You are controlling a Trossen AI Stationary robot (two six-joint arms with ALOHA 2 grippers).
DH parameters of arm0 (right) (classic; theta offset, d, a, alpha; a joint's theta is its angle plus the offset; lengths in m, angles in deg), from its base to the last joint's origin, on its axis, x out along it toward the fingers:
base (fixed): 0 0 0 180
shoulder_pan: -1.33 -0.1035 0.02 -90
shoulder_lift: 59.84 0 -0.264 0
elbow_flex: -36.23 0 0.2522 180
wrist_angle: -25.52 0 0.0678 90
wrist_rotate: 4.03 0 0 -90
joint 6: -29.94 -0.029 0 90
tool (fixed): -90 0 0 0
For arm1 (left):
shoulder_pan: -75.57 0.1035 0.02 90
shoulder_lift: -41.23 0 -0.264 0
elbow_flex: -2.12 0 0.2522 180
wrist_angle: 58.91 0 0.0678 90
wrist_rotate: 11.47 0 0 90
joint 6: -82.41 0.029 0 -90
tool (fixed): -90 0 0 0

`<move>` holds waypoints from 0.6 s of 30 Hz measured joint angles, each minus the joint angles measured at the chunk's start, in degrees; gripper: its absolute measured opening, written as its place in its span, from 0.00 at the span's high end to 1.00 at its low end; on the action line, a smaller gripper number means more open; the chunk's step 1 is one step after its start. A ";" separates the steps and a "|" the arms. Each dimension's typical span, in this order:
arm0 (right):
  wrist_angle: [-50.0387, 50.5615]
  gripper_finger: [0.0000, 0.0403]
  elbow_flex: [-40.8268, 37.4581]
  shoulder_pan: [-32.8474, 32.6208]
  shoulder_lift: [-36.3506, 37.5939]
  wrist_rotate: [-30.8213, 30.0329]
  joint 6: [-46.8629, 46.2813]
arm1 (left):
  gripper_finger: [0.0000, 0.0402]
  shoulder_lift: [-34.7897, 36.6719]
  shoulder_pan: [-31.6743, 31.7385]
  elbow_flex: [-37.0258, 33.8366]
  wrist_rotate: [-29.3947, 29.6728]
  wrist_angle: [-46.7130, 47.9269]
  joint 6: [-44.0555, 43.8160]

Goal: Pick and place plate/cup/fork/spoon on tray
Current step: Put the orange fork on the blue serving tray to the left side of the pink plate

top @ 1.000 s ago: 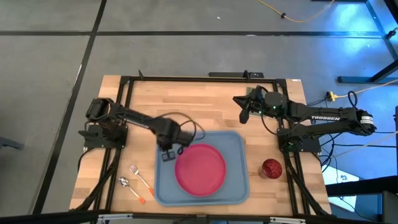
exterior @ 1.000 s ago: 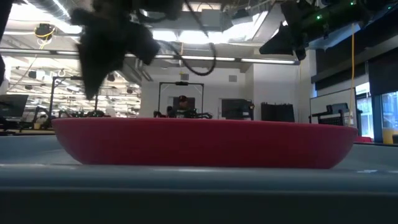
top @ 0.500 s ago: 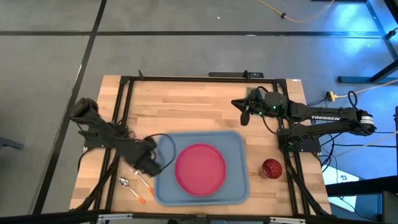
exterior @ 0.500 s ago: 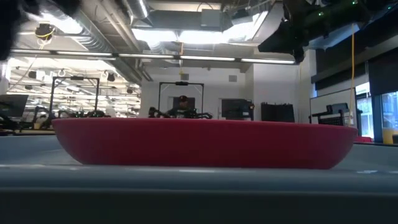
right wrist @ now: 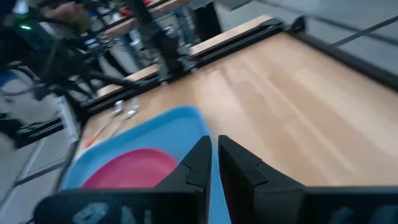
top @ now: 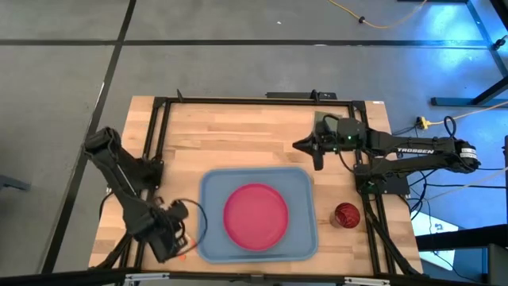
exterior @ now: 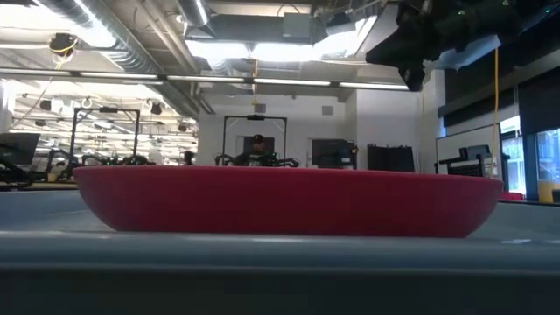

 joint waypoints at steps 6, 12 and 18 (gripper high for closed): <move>-0.09 0.91 0.00 -2.93 0.00 6.95 0.69 | 0.91 -6.09 -0.25 0.00 -0.64 -3.86 25.61; -0.25 0.91 0.00 -6.33 0.00 12.86 0.48 | 0.91 -9.81 0.23 0.00 -0.42 -3.29 39.71; -0.31 0.91 0.00 -8.66 0.00 12.83 0.70 | 0.92 -11.39 0.53 0.00 -0.22 -5.99 37.75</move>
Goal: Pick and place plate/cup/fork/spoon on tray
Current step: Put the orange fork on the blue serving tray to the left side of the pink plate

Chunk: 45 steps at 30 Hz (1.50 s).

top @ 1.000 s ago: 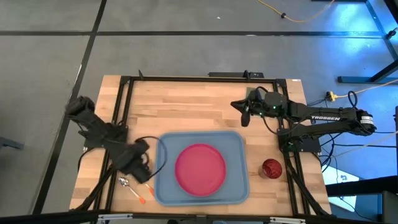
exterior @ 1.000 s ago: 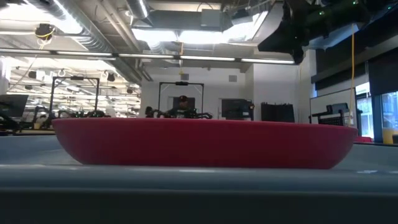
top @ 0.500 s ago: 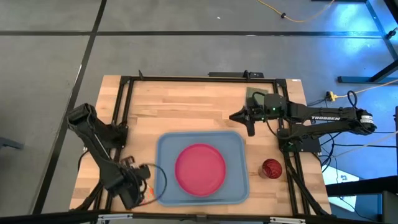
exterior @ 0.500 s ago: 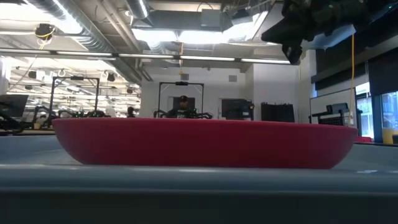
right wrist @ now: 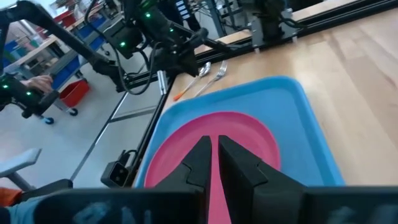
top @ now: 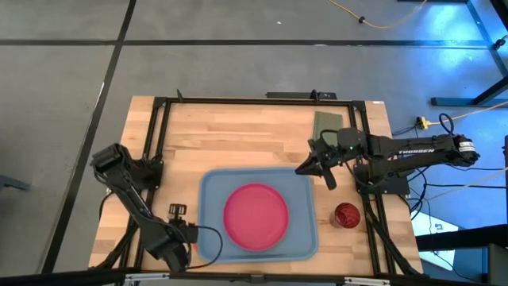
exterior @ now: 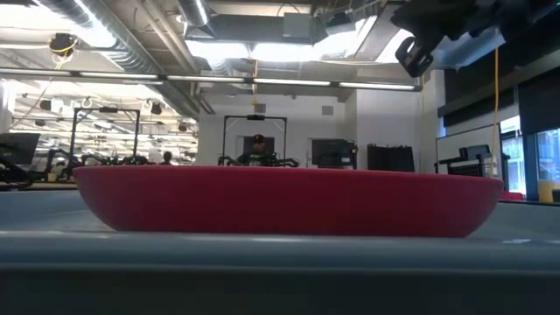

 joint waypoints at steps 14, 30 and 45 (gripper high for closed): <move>-0.04 0.91 0.00 -0.33 0.00 -3.56 2.23 | 0.90 -0.19 2.37 0.00 -3.18 -2.37 -3.56; -0.02 0.86 -0.02 -0.92 0.00 -7.58 6.08 | 0.79 -0.16 2.08 -0.74 -2.32 -1.36 -4.26; 0.00 0.86 -0.02 -2.43 0.00 -7.58 6.43 | 0.79 -0.47 -0.19 -5.64 -1.73 -8.66 9.86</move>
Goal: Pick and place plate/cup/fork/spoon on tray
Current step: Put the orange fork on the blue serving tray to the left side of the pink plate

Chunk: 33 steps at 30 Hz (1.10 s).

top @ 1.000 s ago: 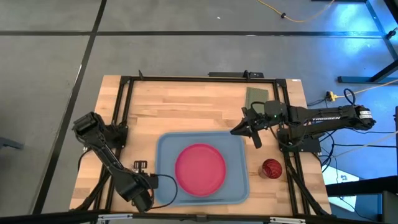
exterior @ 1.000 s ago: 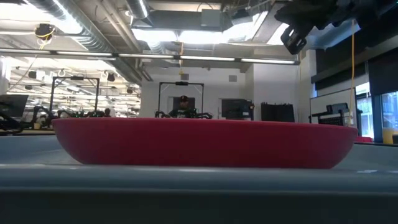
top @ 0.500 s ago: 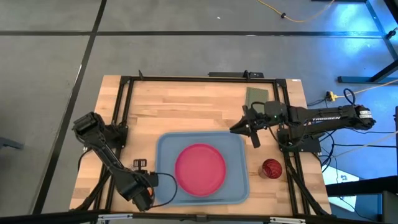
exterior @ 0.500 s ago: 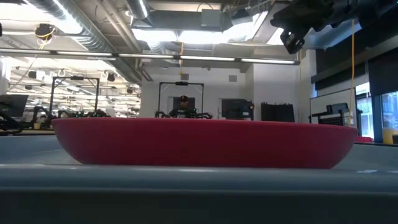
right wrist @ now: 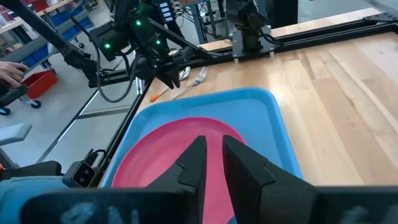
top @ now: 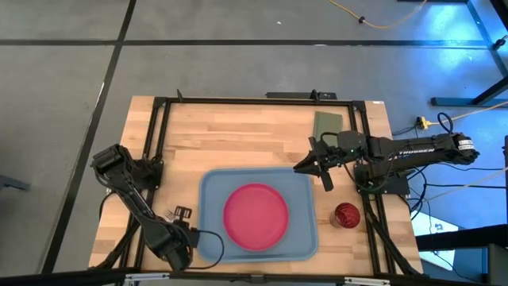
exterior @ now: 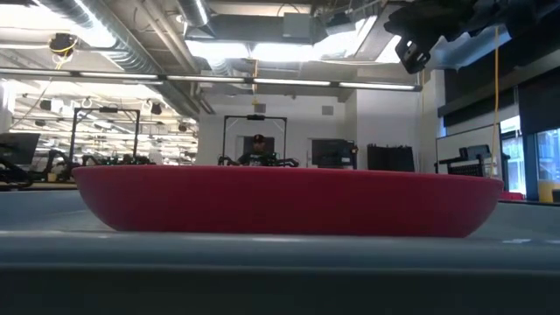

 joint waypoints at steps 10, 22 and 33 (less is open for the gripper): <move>0.02 0.86 0.00 0.01 0.00 0.00 -0.02 | 0.79 0.00 0.00 -1.44 -0.01 -0.34 3.28; 0.25 0.86 0.00 0.02 0.00 0.00 -0.04 | 0.79 -3.32 -0.20 -1.45 -0.66 -4.89 7.61; 0.28 0.86 -0.02 0.02 0.00 0.02 -0.17 | 0.79 -3.69 -0.22 -1.42 -1.60 -4.60 12.79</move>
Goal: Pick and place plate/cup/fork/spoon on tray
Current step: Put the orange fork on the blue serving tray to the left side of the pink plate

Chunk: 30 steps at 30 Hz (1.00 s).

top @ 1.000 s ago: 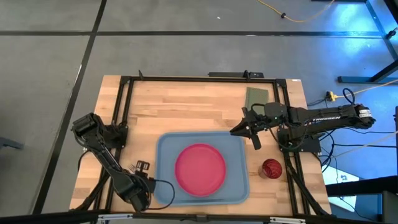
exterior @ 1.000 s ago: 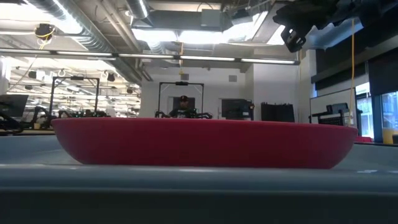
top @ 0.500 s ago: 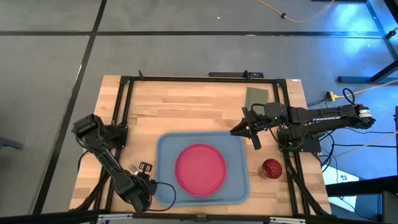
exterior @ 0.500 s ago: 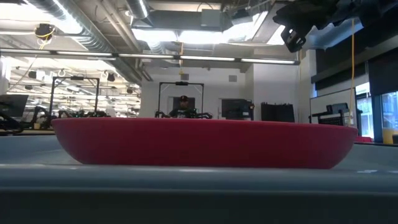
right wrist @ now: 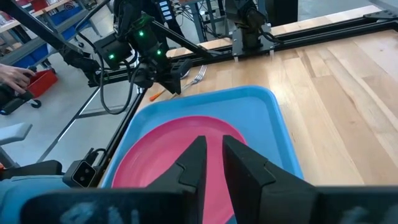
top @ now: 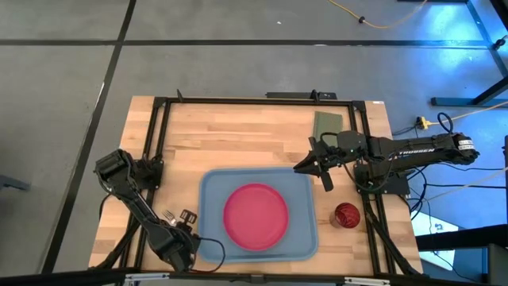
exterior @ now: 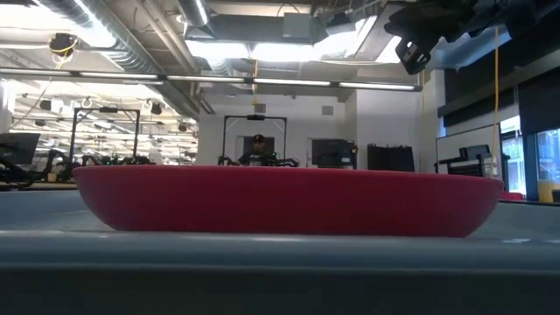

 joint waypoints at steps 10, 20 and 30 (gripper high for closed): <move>0.61 0.86 0.00 0.00 0.00 0.00 -0.04 | 0.88 -0.04 0.53 0.00 -2.86 -0.11 0.00; 0.76 0.86 0.00 0.00 0.00 0.02 -0.44 | 0.99 -0.04 0.48 0.00 -3.59 -0.05 -0.40; 0.76 0.86 0.00 0.00 0.00 0.02 -0.45 | 0.99 1.16 0.44 -0.09 -6.43 5.16 -1.02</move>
